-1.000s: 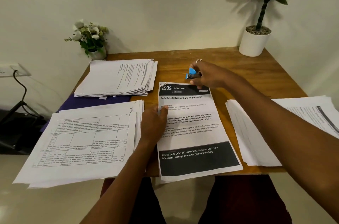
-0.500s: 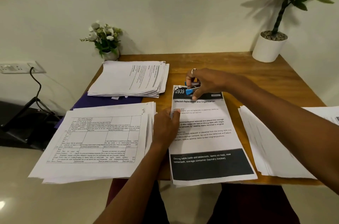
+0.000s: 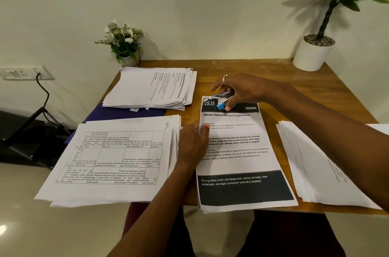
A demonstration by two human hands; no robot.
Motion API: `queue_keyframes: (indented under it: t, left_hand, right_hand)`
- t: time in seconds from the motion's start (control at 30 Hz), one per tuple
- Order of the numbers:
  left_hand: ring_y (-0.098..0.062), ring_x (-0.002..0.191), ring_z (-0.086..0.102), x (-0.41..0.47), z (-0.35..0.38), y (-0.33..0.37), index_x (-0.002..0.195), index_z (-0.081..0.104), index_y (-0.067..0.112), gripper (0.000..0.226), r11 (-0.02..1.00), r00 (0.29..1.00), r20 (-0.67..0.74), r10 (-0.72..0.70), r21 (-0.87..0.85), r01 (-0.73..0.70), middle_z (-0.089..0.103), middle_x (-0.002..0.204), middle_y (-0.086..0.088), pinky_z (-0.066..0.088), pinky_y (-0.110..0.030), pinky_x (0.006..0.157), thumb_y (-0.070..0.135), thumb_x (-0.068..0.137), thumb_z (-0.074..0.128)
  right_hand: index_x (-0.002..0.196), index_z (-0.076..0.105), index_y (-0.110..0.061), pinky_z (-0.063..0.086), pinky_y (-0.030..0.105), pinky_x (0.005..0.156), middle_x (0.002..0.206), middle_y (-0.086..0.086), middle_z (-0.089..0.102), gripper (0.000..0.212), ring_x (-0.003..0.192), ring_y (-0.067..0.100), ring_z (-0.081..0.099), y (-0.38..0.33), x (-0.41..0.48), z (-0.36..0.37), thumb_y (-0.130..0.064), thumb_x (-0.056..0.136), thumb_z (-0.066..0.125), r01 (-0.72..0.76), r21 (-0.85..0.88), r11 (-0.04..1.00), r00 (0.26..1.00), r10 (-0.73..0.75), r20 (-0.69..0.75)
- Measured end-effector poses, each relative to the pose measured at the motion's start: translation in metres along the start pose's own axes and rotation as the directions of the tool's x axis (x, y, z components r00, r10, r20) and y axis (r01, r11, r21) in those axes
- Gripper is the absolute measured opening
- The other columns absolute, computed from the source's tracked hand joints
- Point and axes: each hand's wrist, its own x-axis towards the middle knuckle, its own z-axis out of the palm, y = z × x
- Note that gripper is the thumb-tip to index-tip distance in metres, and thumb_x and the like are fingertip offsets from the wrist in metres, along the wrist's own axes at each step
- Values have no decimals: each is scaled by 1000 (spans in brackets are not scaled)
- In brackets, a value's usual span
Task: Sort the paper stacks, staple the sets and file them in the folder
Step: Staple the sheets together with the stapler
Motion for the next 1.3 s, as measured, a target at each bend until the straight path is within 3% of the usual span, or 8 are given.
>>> queue_keyframes:
  t: [0.1, 0.27, 0.5, 0.63, 0.8, 1.0, 1.2, 1.3]
  left_hand:
    - [-12, 65, 63, 0, 0, 0, 88, 58, 22, 21, 1000, 1000, 7, 10, 4, -10, 72, 116, -5, 43, -6, 48, 36, 103, 55]
    - [-13, 64, 63, 1, 0, 0, 81, 56, 24, 27, 999, 1000, 9, 6, 52, -7, 69, 104, 4, 45, -8, 47, 39, 104, 54]
    - [-15, 65, 64, 1, 0, 0, 74, 51, 27, 32, 997, 1000, 16, -17, 70, 16, 61, 86, 12, 44, -12, 47, 41, 103, 54]
    - [-12, 63, 62, 1, 0, -1, 79, 55, 23, 29, 999, 1000, 11, 5, 48, -5, 64, 90, 7, 42, -7, 47, 39, 103, 54]
    - [-15, 65, 64, 1, 1, -2, 82, 59, 16, 31, 999, 1000, 11, -2, 39, 2, 66, 91, 4, 41, -7, 47, 38, 103, 54]
    - [-9, 66, 62, 3, 2, -3, 104, 68, 11, 29, 999, 999, 22, 33, 28, -34, 72, 117, -6, 43, -6, 47, 36, 104, 53]
    - [-11, 65, 63, 5, 3, -5, 90, 59, 19, 25, 998, 1000, 16, 12, 60, -13, 72, 113, -4, 43, -6, 47, 39, 103, 54]
    - [-10, 64, 62, 3, 2, -3, 85, 57, 21, 25, 999, 1000, 5, 23, 41, -23, 72, 109, -1, 44, -6, 49, 37, 104, 54]
  right_hand:
    - [140, 58, -26, 44, 29, 87, 134, -1, 63, 57, 114, 11, 53, 0, 2, -1, -29, 87, 79, 27, -78, 997, 998, -23, 55]
    - [140, 59, -22, 39, 17, 76, 133, -1, 64, 54, 108, 9, 52, -1, 10, -4, -30, 89, 77, 43, -73, 996, 995, -36, 98]
    - [135, 63, -20, 43, 31, 92, 130, -1, 63, 49, 109, 13, 52, -10, 17, -8, -34, 90, 75, 53, -106, 993, 986, -35, 164]
    - [136, 62, -21, 38, 29, 89, 119, -9, 59, 46, 108, 12, 51, -12, 16, -8, -33, 93, 73, 52, -122, 991, 986, -32, 165]
    - [135, 62, -21, 46, 33, 93, 127, -3, 64, 43, 112, 15, 55, -14, 15, -3, -33, 95, 70, 54, -165, 985, 991, -32, 132]
    - [134, 64, -16, 48, 37, 97, 129, 3, 66, 41, 117, 21, 58, -13, 14, 2, -31, 96, 69, 48, -162, 986, 995, -33, 95]
    - [141, 58, -22, 43, 22, 78, 126, -2, 64, 54, 108, 13, 55, -9, 14, -3, -31, 91, 75, 21, -76, 997, 996, -14, 89]
    - [143, 56, -30, 44, 24, 81, 124, -5, 60, 57, 110, 14, 53, 0, 3, -3, -31, 90, 76, 17, -36, 999, 1000, -16, 20]
